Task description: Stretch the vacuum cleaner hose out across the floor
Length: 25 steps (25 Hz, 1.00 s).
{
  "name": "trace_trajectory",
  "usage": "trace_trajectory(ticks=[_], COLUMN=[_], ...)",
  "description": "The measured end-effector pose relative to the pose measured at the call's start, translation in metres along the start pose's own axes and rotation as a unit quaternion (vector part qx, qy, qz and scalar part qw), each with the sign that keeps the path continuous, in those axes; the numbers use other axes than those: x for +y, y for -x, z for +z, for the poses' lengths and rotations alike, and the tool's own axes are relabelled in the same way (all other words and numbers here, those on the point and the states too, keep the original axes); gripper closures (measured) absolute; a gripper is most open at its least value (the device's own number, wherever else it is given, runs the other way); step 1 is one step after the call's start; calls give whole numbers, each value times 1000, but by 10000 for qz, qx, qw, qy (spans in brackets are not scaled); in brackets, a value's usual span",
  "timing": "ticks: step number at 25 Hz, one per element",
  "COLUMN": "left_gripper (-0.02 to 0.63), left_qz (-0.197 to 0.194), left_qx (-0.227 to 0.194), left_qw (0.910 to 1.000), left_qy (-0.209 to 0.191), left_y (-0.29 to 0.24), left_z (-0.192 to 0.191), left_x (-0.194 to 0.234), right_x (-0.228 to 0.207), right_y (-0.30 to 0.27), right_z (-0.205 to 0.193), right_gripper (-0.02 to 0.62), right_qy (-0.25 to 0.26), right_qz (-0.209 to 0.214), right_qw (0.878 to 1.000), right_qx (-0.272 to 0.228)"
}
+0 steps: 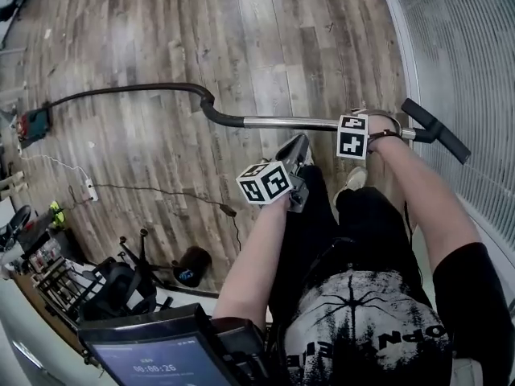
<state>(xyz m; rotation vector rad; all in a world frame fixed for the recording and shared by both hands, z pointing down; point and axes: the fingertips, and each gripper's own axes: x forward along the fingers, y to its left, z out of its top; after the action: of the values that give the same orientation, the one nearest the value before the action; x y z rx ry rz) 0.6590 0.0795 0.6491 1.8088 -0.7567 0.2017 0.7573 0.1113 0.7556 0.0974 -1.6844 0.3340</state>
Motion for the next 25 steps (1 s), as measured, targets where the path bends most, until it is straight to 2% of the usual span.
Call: trace_trajectory(ticks=[5, 9, 14, 19, 21, 25], left_gripper=[606, 606, 606, 606, 606, 606], left_qz=[-198, -328, -520, -641, -737, -871], left_qx=[-50, -243, -390, -446, -533, -745], left_qw=[9986, 9969, 9922, 9840, 9828, 9842], left_qy=[-492, -678, -1061, -1600, -1606, -1347], left_y=[-32, -61, -119, -174, -186, -199], left_z=[-3, -10, -24, -56, -61, -80], left_x=[23, 43, 88, 126, 131, 140], right_x=[-24, -33, -69, -103, -115, -123], right_y=[-68, -131, -237, -346, -377, -443], right_z=[-24, -52, -79, -113, -127, -154], right_gripper=[517, 517, 518, 529, 531, 532], right_qy=[84, 99, 123, -159, -202, -144], right_qz=[-95, -127, -254, -414, -527, -671], right_qw=[9999, 9998, 9996, 9990, 9983, 9969], right_qx=[49, 69, -27, -79, -135, -393])
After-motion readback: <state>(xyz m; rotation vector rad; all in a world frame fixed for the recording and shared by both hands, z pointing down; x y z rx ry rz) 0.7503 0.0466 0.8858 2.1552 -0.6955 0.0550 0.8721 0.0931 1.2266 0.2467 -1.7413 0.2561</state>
